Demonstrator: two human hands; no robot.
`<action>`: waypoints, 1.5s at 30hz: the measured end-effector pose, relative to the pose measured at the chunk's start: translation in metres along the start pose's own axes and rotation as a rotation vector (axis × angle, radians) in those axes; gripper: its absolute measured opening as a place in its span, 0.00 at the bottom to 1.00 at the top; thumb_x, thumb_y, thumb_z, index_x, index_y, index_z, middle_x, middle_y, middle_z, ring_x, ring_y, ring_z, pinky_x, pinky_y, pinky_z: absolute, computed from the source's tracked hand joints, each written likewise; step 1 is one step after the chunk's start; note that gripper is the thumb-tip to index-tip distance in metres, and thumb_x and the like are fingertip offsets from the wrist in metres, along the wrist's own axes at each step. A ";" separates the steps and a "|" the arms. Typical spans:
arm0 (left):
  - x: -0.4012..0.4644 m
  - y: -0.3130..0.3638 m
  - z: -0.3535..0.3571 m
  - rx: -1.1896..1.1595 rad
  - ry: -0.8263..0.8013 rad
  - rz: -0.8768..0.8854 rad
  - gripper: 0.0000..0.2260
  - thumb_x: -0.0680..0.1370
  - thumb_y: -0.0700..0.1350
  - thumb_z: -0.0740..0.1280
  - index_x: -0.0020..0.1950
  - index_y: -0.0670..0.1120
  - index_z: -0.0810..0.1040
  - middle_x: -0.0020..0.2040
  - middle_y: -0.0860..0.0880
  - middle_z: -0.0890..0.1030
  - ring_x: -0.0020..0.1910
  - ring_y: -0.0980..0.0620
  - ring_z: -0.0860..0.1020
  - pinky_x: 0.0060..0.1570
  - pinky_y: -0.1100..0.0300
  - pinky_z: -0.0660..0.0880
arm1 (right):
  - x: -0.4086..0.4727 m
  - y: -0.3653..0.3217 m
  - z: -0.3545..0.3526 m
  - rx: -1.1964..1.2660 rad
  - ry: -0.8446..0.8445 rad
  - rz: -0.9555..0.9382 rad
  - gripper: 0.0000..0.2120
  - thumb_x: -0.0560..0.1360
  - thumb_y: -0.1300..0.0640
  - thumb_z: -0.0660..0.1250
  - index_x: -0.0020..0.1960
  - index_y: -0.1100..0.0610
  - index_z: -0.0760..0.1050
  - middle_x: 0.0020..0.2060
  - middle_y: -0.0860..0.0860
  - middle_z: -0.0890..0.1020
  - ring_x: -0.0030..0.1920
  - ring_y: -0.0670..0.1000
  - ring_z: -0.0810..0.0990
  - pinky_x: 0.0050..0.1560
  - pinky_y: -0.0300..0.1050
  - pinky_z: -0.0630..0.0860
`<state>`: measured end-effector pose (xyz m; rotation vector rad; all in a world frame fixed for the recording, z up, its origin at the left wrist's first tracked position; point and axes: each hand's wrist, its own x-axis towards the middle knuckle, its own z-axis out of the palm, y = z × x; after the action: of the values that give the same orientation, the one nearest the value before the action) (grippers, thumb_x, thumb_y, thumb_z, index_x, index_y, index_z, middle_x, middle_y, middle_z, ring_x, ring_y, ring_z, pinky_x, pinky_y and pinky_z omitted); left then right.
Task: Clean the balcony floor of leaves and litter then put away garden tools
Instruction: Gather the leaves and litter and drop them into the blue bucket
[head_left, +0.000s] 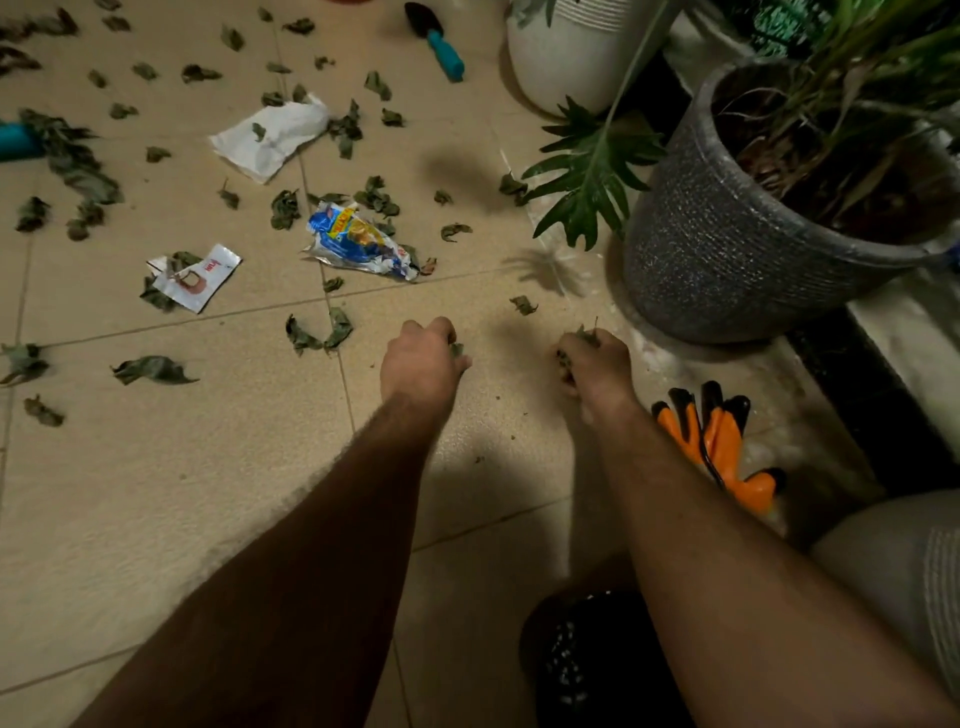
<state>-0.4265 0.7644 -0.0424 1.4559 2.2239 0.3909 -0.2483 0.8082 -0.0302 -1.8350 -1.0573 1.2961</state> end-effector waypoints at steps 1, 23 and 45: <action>0.000 0.002 0.001 0.037 0.008 -0.008 0.15 0.80 0.51 0.68 0.65 0.48 0.75 0.59 0.43 0.75 0.54 0.46 0.76 0.47 0.55 0.74 | 0.003 -0.003 -0.002 0.055 -0.001 0.020 0.04 0.75 0.59 0.66 0.41 0.55 0.74 0.42 0.58 0.83 0.33 0.49 0.74 0.28 0.40 0.68; -0.023 -0.065 -0.039 -1.668 -0.127 -0.540 0.08 0.83 0.38 0.57 0.57 0.46 0.73 0.36 0.48 0.71 0.31 0.55 0.70 0.28 0.65 0.70 | 0.014 -0.033 0.076 -0.648 -0.071 -0.374 0.03 0.79 0.57 0.63 0.49 0.56 0.73 0.41 0.52 0.76 0.41 0.51 0.76 0.40 0.40 0.70; -0.241 0.083 -0.488 -2.126 0.138 -0.717 0.17 0.81 0.53 0.56 0.34 0.49 0.67 0.28 0.52 0.67 0.24 0.56 0.64 0.22 0.66 0.57 | -0.392 -0.391 0.012 0.498 -0.486 0.173 0.07 0.77 0.64 0.61 0.41 0.59 0.70 0.30 0.52 0.70 0.24 0.47 0.66 0.21 0.36 0.55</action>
<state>-0.5295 0.5819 0.4671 -0.4841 0.9303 1.6927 -0.4286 0.6450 0.4677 -1.2856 -0.7163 1.9674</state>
